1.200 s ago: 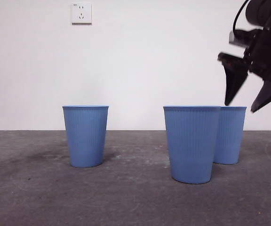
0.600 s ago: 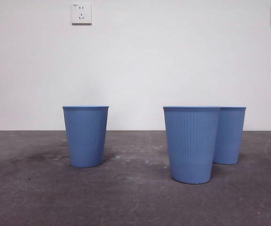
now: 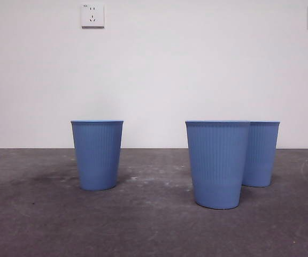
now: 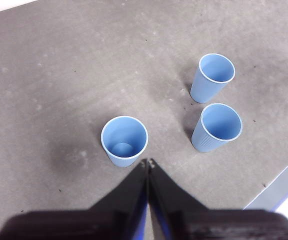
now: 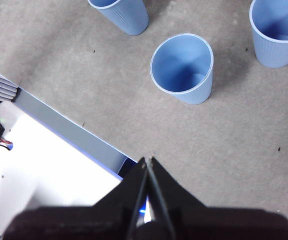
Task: Pick up the cup on the top,put the cup on the left,pick up the cup in the middle,put the cup on the right
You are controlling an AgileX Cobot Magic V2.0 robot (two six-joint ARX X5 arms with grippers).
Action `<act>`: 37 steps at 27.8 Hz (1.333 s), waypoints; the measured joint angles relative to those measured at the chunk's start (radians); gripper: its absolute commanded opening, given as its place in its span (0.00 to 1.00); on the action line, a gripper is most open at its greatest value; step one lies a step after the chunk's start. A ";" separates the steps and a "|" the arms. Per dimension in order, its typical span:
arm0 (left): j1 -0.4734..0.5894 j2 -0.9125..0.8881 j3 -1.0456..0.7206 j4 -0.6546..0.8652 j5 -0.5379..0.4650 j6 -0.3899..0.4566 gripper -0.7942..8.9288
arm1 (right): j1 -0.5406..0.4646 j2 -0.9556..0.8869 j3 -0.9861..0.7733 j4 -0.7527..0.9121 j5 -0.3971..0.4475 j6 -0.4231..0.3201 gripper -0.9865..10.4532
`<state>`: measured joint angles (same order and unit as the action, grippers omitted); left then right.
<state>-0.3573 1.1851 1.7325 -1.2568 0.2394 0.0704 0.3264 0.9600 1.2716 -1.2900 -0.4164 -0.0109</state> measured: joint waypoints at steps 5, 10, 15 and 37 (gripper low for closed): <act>0.000 0.000 0.000 0.000 0.000 0.000 0.08 | 0.000 0.000 0.000 0.000 0.001 0.011 0.09; 0.000 0.000 0.000 0.000 0.000 0.000 0.08 | 0.000 0.000 0.000 0.000 0.001 0.012 0.09; 0.000 0.000 0.000 0.000 0.000 0.000 0.08 | 0.000 0.000 0.000 0.000 0.000 0.012 0.09; 0.298 -0.385 -0.507 0.971 0.097 0.172 0.08 | 0.000 0.000 0.000 0.000 0.000 0.014 0.09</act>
<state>-0.0589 0.8001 1.2259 -0.2859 0.3359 0.2424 0.3264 0.9596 1.2716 -1.2900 -0.4160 0.0032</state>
